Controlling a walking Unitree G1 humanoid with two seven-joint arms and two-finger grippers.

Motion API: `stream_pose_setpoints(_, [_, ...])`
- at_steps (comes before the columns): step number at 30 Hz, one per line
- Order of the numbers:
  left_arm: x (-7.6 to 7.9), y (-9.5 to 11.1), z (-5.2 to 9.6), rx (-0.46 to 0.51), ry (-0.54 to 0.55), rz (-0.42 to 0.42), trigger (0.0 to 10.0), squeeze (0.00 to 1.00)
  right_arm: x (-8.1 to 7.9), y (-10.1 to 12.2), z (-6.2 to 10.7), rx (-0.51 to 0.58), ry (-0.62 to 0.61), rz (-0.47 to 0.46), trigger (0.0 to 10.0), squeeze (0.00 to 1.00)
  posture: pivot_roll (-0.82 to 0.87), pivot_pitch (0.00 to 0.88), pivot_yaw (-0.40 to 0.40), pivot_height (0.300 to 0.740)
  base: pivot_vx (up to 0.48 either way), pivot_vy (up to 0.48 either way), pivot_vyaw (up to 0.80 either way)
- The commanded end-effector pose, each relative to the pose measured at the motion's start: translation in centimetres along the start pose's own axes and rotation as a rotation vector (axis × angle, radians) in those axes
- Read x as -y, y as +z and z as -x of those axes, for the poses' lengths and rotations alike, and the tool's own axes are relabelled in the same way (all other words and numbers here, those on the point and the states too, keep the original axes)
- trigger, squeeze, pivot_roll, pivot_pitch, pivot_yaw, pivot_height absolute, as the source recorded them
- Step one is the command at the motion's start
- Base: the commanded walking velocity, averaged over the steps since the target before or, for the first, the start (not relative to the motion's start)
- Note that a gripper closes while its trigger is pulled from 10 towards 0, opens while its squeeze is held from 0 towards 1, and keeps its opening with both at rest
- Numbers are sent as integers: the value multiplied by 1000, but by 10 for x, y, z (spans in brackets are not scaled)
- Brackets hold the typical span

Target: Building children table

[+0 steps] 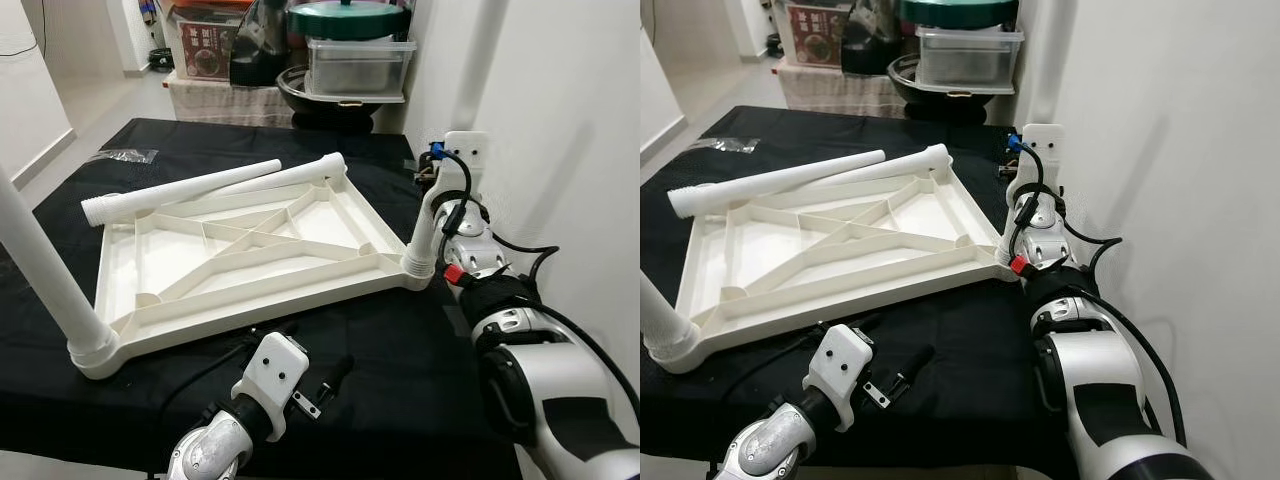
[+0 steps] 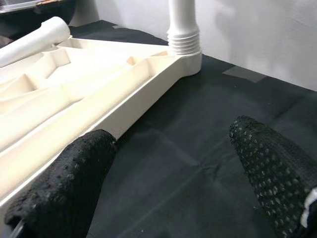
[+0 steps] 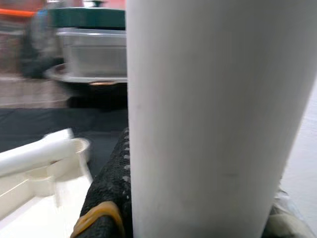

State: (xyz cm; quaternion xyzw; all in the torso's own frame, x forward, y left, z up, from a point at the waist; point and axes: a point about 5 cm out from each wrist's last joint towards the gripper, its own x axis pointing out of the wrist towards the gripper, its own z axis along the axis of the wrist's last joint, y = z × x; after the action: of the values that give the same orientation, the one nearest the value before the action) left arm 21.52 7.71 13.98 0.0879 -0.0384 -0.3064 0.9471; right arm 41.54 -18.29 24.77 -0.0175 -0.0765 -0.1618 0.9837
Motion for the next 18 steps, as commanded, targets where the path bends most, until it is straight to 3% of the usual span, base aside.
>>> stream_pose_setpoints(1, [1,-5,-1,-20,-7,6,10000,0,18,-44,8,-177,-87,82,0,0,60,106,-56,740,0,0,0])
stream_pose_setpoints(11, [1,-5,-1,-20,-6,3,10000,0,14,-65,24,-262,-285,49,0,0,58,105,-56,740,0,0,0])
stream_pose_setpoints(18, [1,-6,-2,-20,-7,4,10000,0,5,-61,32,-196,-331,82,0,0,52,105,-56,740,0,0,0])
